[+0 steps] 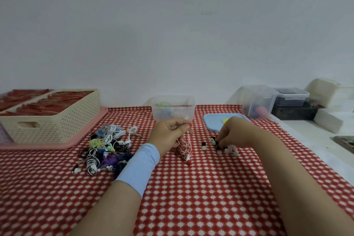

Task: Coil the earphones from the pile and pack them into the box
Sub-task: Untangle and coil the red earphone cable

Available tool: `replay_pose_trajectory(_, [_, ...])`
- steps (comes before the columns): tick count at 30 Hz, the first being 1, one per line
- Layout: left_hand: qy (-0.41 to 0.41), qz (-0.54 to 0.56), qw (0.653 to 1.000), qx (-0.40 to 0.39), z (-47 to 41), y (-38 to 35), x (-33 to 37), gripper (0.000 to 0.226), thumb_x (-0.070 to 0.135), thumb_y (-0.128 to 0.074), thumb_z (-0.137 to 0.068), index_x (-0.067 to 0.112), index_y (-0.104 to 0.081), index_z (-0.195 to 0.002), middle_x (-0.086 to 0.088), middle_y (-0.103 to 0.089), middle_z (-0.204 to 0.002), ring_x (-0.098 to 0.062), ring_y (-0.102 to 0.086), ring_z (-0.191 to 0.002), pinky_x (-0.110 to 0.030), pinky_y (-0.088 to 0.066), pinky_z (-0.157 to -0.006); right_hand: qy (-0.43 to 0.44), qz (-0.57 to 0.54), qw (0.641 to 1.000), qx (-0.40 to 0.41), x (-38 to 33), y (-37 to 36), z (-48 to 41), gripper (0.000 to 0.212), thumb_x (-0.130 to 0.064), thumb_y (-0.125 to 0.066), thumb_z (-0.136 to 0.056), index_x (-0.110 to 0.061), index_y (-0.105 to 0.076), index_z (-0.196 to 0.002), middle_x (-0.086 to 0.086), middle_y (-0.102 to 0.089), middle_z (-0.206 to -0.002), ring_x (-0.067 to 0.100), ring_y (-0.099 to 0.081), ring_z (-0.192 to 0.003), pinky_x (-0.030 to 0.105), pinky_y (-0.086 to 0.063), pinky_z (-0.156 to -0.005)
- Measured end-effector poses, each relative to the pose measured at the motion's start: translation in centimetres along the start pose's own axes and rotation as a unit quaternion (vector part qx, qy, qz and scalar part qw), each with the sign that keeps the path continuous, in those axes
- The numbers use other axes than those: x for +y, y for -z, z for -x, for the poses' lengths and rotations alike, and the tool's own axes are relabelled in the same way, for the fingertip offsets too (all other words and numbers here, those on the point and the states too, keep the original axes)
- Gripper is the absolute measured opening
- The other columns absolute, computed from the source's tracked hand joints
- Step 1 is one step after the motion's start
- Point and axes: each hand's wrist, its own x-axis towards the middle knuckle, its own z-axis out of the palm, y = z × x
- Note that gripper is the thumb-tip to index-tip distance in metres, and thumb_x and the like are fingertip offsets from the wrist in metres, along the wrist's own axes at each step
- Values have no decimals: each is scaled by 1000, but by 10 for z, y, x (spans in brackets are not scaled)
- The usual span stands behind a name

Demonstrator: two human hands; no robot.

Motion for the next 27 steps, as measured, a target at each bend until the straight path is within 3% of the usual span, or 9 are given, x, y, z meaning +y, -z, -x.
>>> replay_pose_trajectory(10, [-9,-11,1000,-2,1,-2,0,13,21,-63,-95,27,-73,-99,10,-76,-90,-1,-64,-78,-24,-49,-65,18,-6,999,35,-7,4,6,4,-26,-77,-85,-25,-81,-86,-9,-76,-87,10,-67,-85,20,-49,-72])
replay_pose_trajectory(16, [-6,-1,1000,-2,-1,-1,-2,13,20,-63,-95,26,-73,-100,8,-77,-91,-3,-62,-75,-24,-48,-63,47,-139,987,60,-18,-2,6,5,-18,-71,-89,-21,-74,-92,-4,-76,-74,8,-67,-54,22,-49,-54])
replay_pose_trajectory(19, [-4,24,1000,-5,-2,0,-4,14,18,-62,-95,24,-73,-100,4,-77,-92,-7,-58,-68,-21,-46,-57,58,-306,949,49,-26,-15,3,8,-12,-69,-92,-15,-65,-99,8,-76,-81,15,-59,-51,24,-42,-43])
replay_pose_trajectory(22, [-4,34,999,-4,-4,2,-7,14,18,-62,-95,22,-73,-102,1,-77,-93,-7,-56,-66,-20,-44,-55,68,-440,896,8,-33,-21,2,11,-15,-65,-97,-5,-70,-100,9,-73,-85,15,-55,-53,23,-36,-41])
replay_pose_trajectory(24, [-3,45,999,-3,-5,3,-8,15,16,-62,-95,20,-73,-104,-1,-77,-93,-9,-55,-65,-19,-44,-53,60,-488,870,-30,-35,-22,0,17,-12,-64,-97,-1,-72,-107,11,-72,-89,13,-53,-55,20,-35,-40])
replay_pose_trajectory(27, [-3,57,998,-3,-7,4,-10,16,14,-61,-95,19,-73,-105,-2,-77,-94,-10,-55,-66,-20,-45,-53,56,-495,866,-42,-34,-24,-1,22,-5,-70,-90,1,-71,-111,19,-66,-94,11,-51,-54,20,-33,-40])
